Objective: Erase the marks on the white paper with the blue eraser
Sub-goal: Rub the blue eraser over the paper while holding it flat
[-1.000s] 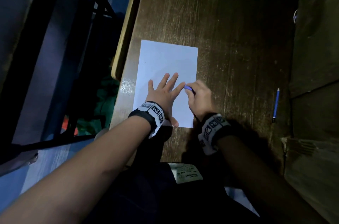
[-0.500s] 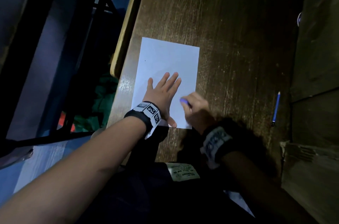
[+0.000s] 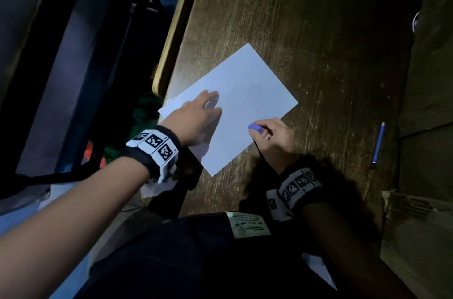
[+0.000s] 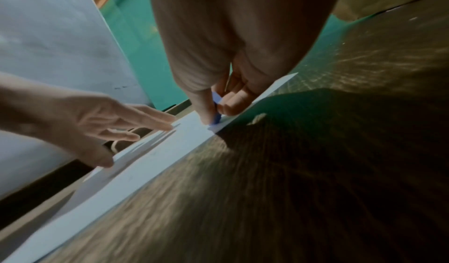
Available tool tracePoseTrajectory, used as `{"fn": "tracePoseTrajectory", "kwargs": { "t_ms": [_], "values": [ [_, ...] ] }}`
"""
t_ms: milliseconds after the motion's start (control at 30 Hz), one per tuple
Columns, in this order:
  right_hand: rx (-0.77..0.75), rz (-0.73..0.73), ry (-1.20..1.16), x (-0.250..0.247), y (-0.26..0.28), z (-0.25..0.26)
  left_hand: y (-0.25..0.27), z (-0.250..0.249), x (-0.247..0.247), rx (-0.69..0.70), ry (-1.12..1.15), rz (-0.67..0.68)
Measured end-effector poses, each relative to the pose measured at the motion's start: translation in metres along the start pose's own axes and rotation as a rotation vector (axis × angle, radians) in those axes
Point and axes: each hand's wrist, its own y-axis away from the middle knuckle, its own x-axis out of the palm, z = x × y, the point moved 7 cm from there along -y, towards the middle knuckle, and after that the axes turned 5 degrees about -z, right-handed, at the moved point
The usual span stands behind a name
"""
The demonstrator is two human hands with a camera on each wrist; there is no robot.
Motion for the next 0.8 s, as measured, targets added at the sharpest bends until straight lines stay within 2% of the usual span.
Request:
{"fn": "tracePoseTrajectory", "kwargs": {
  "t_ms": [100, 167, 233, 333, 400, 467, 533, 600, 667, 733, 800],
  "values": [
    [-0.075, 0.013, 0.021, 0.006, -0.006, 0.013, 0.003, -0.004, 0.015, -0.125, 0.115, 0.038],
    [-0.149, 0.044, 0.025, 0.016, -0.007, 0.027, 0.006, -0.008, 0.024, -0.121, -0.007, 0.056],
    [-0.202, 0.065, 0.060, 0.026, -0.014, 0.035, 0.007, -0.006, 0.028, -0.137, -0.020, 0.049],
    [-0.195, 0.006, 0.098, 0.032, -0.018, 0.035, 0.005, -0.004, 0.031, -0.139, -0.022, 0.058],
    [-0.240, -0.008, 0.112, 0.039, 0.000, 0.038, 0.004, -0.005, 0.032, -0.136, -0.030, 0.060],
    [-0.374, 0.103, 0.187, 0.051, 0.031, 0.047, 0.003, -0.007, 0.031, -0.141, -0.033, 0.063],
    [-0.444, 0.267, 0.213, 0.057, 0.030, 0.053, 0.002, -0.009, 0.030, -0.145, -0.045, 0.082],
    [-0.337, 0.292, 0.255, 0.056, -0.006, 0.057, 0.000, -0.010, 0.031, -0.152, -0.093, 0.119],
    [-0.251, 0.173, 0.236, 0.047, -0.037, 0.058, -0.001, -0.011, 0.033, -0.163, -0.129, 0.153],
    [-0.232, 0.108, 0.183, 0.044, -0.038, 0.056, -0.001, -0.012, 0.032, -0.168, -0.130, 0.161],
    [-0.266, 0.234, 0.199, 0.055, -0.008, 0.055, 0.000, -0.013, 0.030, -0.173, -0.142, 0.155]
  ]
}}
